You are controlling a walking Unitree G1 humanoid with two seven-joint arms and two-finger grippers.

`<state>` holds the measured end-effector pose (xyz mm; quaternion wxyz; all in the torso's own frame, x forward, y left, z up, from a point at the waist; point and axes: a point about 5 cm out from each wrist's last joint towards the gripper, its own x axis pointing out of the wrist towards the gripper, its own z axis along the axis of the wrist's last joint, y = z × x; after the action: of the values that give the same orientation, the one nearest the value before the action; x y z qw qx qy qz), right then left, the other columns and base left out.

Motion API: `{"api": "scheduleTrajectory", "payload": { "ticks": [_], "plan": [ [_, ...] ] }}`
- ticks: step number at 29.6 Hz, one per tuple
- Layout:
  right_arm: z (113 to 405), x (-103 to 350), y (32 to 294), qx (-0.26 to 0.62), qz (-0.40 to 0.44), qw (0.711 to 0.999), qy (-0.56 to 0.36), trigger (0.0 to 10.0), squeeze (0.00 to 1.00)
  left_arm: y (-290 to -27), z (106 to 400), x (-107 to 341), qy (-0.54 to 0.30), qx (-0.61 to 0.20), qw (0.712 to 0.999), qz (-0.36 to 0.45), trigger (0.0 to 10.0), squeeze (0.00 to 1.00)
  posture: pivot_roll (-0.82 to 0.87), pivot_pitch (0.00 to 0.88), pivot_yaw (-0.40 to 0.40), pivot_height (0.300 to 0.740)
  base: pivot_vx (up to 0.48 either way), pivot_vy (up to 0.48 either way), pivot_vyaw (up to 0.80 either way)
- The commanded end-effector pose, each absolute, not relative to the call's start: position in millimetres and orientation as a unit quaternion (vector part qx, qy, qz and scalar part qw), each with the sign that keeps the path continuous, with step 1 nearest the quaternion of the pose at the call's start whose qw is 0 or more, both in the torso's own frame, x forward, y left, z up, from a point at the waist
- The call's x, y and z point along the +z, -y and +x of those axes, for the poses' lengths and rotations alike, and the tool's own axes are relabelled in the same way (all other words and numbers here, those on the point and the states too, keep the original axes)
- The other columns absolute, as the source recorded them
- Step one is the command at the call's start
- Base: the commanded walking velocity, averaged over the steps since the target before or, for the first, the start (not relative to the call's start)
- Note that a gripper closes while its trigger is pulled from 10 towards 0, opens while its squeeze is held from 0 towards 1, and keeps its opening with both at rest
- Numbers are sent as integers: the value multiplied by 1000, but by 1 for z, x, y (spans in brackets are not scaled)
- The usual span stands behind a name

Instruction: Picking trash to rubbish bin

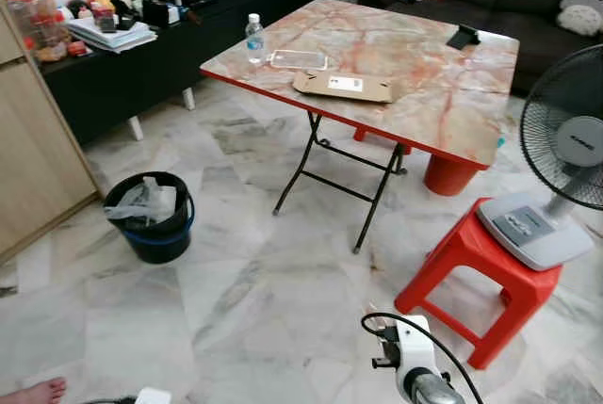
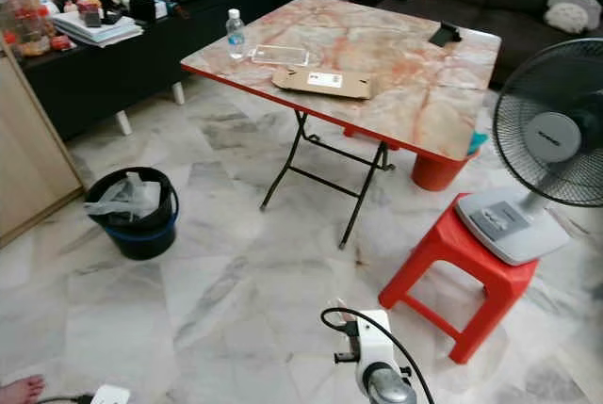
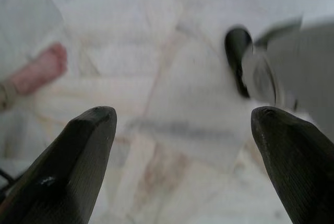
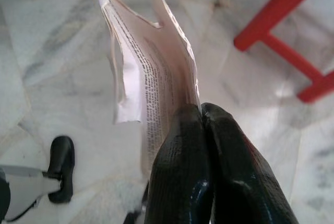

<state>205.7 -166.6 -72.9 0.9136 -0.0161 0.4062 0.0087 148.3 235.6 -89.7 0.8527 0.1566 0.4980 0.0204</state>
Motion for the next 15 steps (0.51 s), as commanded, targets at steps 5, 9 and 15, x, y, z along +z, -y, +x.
{"api": "scheduleTrajectory", "payload": {
  "ticks": [5, 9, 15],
  "plan": [
    [203, -74, 170, -15, 12, 910, -414, 10000, 0, -227, 176, -79, -447, 25, 877, 174, 10000, 0, 53, 20, -75, 740, 0, 0, 0],
    [199, -77, 169, -14, 16, 905, -425, 10000, 0, -234, 198, -65, -395, 96, 902, 143, 10000, 0, 50, 3, -67, 740, 0, 0, 0],
    [190, -82, 166, -4, 4, 896, -444, 10000, 0, -234, 199, -64, -390, 99, 906, 133, 10000, 0, 46, 0, -64, 740, 0, 0, 0]
  ]
}}
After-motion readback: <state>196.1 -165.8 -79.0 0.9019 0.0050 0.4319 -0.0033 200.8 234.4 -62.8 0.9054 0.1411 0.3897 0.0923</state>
